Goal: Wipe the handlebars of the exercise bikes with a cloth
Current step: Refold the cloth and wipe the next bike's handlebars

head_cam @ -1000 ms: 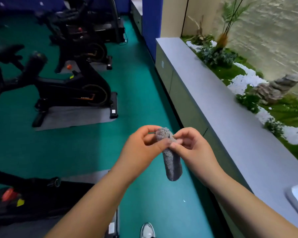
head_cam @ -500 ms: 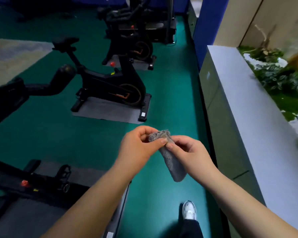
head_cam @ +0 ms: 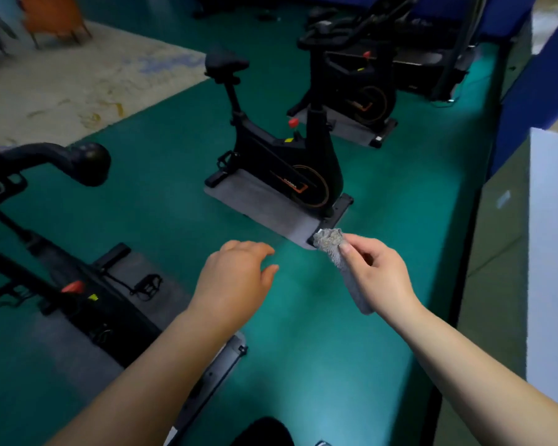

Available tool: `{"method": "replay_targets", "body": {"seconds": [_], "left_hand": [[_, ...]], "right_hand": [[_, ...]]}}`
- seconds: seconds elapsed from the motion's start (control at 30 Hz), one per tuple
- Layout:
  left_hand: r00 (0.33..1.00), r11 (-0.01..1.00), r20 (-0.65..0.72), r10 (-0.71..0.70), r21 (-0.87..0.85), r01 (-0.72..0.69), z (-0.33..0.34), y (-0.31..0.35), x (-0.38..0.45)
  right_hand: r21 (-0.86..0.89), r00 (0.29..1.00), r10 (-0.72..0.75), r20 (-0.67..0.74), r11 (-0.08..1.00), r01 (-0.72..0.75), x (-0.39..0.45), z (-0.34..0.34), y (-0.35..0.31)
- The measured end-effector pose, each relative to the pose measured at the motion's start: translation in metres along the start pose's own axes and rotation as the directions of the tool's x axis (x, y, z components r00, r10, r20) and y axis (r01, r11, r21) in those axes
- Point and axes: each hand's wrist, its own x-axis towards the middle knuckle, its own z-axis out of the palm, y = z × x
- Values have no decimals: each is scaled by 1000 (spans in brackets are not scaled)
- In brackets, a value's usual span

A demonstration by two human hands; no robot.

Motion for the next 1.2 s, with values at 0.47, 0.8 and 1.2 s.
{"method": "replay_targets", "body": {"seconds": [0.47,0.8,1.2], "left_hand": [[975,968,8,-223,120,220,3,-59,115],[906,901,-53,-420,98,423,6,-91,171],[521,549,-232,-821,-69,833,20,-63,216]], "right_hand": [[-48,941,-195,278,975,216,166,53,-41],[46,863,-262,432,962,269,262,106,-57],[230,459,-380,803,908,351,387,165,-90]]}}
